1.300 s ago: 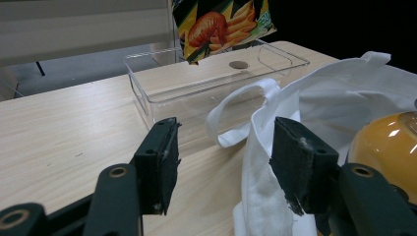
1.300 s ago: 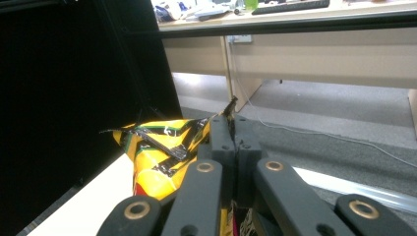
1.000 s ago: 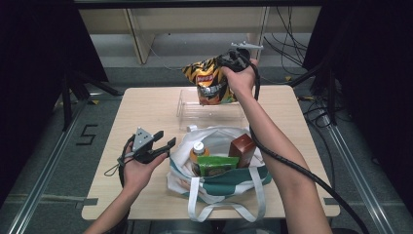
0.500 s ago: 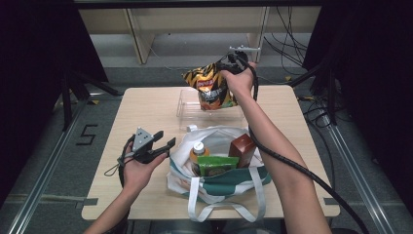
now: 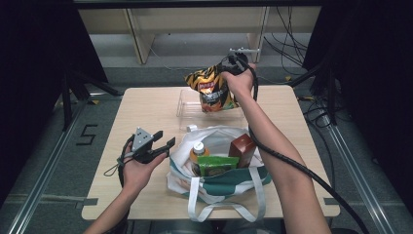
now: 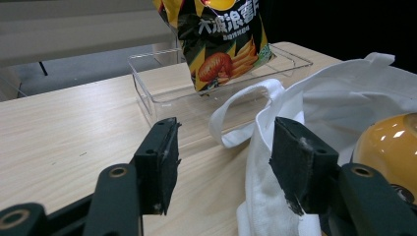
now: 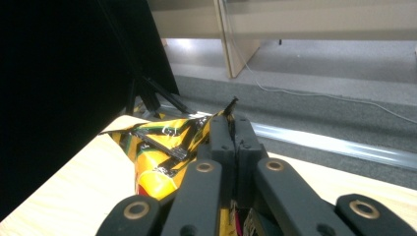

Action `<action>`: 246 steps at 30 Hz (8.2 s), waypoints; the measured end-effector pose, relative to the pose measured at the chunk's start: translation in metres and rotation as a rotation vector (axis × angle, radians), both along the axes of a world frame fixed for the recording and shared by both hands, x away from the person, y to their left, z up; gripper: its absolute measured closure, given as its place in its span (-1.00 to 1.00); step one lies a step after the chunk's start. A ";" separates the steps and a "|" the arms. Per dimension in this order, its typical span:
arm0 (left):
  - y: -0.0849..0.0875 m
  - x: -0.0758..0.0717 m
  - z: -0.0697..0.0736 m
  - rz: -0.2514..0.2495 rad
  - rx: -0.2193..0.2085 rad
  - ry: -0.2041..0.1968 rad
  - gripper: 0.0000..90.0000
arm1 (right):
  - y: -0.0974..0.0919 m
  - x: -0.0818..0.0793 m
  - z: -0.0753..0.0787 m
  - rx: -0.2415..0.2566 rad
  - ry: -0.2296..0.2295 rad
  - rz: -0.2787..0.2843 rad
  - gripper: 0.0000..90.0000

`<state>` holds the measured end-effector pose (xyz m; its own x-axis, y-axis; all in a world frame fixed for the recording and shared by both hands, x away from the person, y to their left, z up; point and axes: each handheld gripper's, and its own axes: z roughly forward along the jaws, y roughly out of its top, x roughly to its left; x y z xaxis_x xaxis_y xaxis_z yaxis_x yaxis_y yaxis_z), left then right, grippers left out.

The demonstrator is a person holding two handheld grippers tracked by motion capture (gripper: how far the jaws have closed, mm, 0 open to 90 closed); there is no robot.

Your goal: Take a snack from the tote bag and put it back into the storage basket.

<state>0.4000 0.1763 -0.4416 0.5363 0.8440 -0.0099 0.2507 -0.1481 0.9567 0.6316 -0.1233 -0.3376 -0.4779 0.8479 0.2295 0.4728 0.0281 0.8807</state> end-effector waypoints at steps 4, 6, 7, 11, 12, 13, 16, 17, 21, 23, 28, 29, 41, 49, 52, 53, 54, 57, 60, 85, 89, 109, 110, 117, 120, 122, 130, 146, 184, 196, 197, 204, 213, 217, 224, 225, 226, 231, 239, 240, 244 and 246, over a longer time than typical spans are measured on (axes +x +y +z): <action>-0.001 -0.001 0.000 0.005 -0.008 0.005 -0.04 | -0.001 0.002 -0.005 -0.002 0.013 -0.005 1.00; -0.001 -0.001 -0.001 0.007 -0.020 0.007 -0.04 | -0.001 0.002 -0.006 0.008 0.022 -0.008 1.00; -0.001 -0.001 0.000 0.008 -0.017 0.008 -0.04 | -0.001 0.002 -0.007 -0.001 0.017 -0.013 1.00; -0.001 -0.001 0.000 0.007 -0.012 0.005 -0.04 | 0.000 0.003 -0.007 0.003 0.019 -0.003 1.00; 0.000 0.000 0.000 0.003 -0.007 0.003 -0.04 | 0.000 0.003 -0.007 0.003 0.020 -0.002 1.00; 0.000 0.000 0.000 0.000 -0.001 0.000 -0.03 | -0.001 0.004 -0.007 -0.010 0.011 0.007 1.00; -0.001 0.000 -0.001 -0.002 -0.016 0.001 -0.04 | 0.001 0.004 -0.006 0.001 0.024 0.002 1.00; -0.001 0.000 -0.001 -0.002 -0.015 0.001 -0.04 | 0.001 0.004 -0.007 -0.004 0.020 0.003 1.00; -0.001 -0.001 -0.001 0.006 -0.013 0.011 -0.04 | 0.001 0.006 -0.007 -0.013 0.012 0.016 1.00; -0.001 0.000 -0.001 0.006 -0.011 0.012 -0.03 | 0.003 0.005 -0.007 0.002 0.025 0.005 1.00; -0.001 -0.001 -0.001 0.007 -0.011 0.011 -0.03 | 0.002 0.008 -0.008 -0.010 0.017 0.015 1.00; -0.001 -0.001 -0.001 0.006 -0.011 0.011 -0.03 | 0.002 0.007 -0.008 0.008 0.034 0.006 1.00; -0.002 -0.001 -0.001 0.002 -0.016 0.006 -0.04 | -0.013 0.012 -0.011 -0.052 0.023 -0.013 0.98; -0.003 -0.001 -0.002 0.001 -0.008 0.012 -0.04 | -0.028 0.011 -0.016 -0.065 0.041 -0.051 0.97; -0.003 -0.001 -0.002 0.004 -0.010 0.012 -0.03 | -0.035 0.012 -0.020 -0.065 0.052 -0.074 0.97; -0.003 -0.001 -0.002 0.005 -0.014 0.011 -0.04 | -0.037 0.011 -0.020 -0.057 0.062 -0.081 0.97; -0.002 -0.001 -0.002 0.005 -0.013 0.009 -0.04 | -0.040 0.012 -0.022 -0.072 0.058 -0.087 0.97; -0.002 -0.002 -0.002 0.005 -0.011 0.009 -0.04 | -0.045 0.012 -0.024 -0.064 0.069 -0.099 0.98; -0.003 -0.002 -0.002 0.005 -0.010 0.010 -0.04 | -0.046 0.012 -0.023 -0.061 0.069 -0.105 0.98; -0.002 -0.001 -0.002 0.008 -0.008 0.011 -0.04 | -0.052 0.006 -0.022 -0.089 0.051 -0.156 0.55; -0.001 -0.001 -0.002 0.011 -0.010 0.009 -0.04 | -0.055 -0.004 -0.018 -0.065 0.064 -0.161 0.29; 0.000 0.000 -0.003 0.029 -0.006 0.009 -0.04 | -0.082 -0.065 -0.004 -0.039 0.053 -0.059 0.10; 0.001 0.000 -0.003 0.028 -0.005 0.007 -0.04 | -0.085 -0.068 -0.004 -0.048 0.038 -0.048 0.10; 0.000 -0.001 -0.004 0.031 -0.006 0.010 -0.05 | -0.092 -0.090 -0.001 -0.043 0.021 -0.039 0.08; 0.000 -0.001 -0.003 0.031 -0.003 0.009 -0.05 | -0.096 -0.096 -0.001 -0.040 0.014 -0.021 0.08; 0.000 -0.001 -0.003 0.032 -0.004 0.009 -0.05 | -0.098 -0.102 -0.002 -0.036 0.002 -0.024 0.07; 0.000 0.000 -0.004 0.031 -0.004 0.005 -0.05 | -0.104 -0.126 -0.005 -0.036 0.019 -0.001 0.02; -0.002 -0.002 -0.004 0.037 -0.003 0.016 -0.05 | -0.113 -0.174 -0.010 -0.010 -0.016 0.036 -0.08; -0.001 -0.003 -0.006 0.035 -0.003 0.015 -0.05 | -0.102 -0.254 -0.030 0.011 -0.017 0.127 -0.20; -0.003 -0.003 -0.005 0.021 0.001 0.006 -0.05 | -0.100 -0.260 -0.033 0.010 -0.020 0.136 -0.23; -0.004 -0.003 -0.005 0.020 0.001 0.006 -0.05 | -0.102 -0.259 -0.032 0.004 -0.039 0.131 -0.23; -0.003 -0.003 -0.005 0.025 0.000 0.007 -0.05 | -0.100 -0.263 -0.027 0.032 -0.035 0.128 -0.24; -0.007 -0.005 -0.003 0.025 0.002 0.004 -0.05 | -0.094 -0.266 -0.031 0.012 -0.060 0.170 -0.31; -0.008 -0.006 -0.002 0.023 -0.001 0.000 -0.05 | -0.090 -0.269 -0.030 0.003 -0.070 0.166 -0.36; -0.008 -0.006 -0.002 0.022 0.002 0.000 -0.05 | -0.084 -0.269 -0.035 -0.007 -0.058 0.191 -0.40; -0.008 -0.005 -0.002 0.019 0.004 0.000 -0.05 | -0.083 -0.268 -0.036 -0.013 -0.068 0.193 -0.41; -0.008 -0.004 -0.003 0.021 0.003 0.003 -0.05 | -0.082 -0.268 -0.037 -0.014 -0.053 0.194 -0.42; -0.007 -0.004 -0.004 0.017 0.005 0.004 -0.05 | -0.078 -0.266 -0.042 -0.030 -0.049 0.187 -0.48; -0.008 -0.005 -0.002 0.018 0.001 0.001 -0.05 | -0.072 -0.265 -0.053 -0.068 -0.051 0.190 -0.52; -0.008 -0.005 -0.002 0.018 0.002 0.001 -0.05 | -0.070 -0.267 -0.055 -0.044 -0.005 0.190 -0.52; -0.008 -0.004 -0.003 0.016 0.004 0.002 -0.05 | -0.071 -0.263 -0.061 -0.062 -0.019 0.184 -0.51; -0.007 -0.004 -0.003 0.017 0.004 0.003 -0.05 | -0.070 -0.263 -0.063 -0.060 -0.007 0.176 -0.51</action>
<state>0.3958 0.1688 -0.4443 0.5216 0.8531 -0.0080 0.2565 -0.1478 0.9552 0.3682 -0.1933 -0.4008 -0.6214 0.7631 0.1775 0.4503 0.1624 0.8780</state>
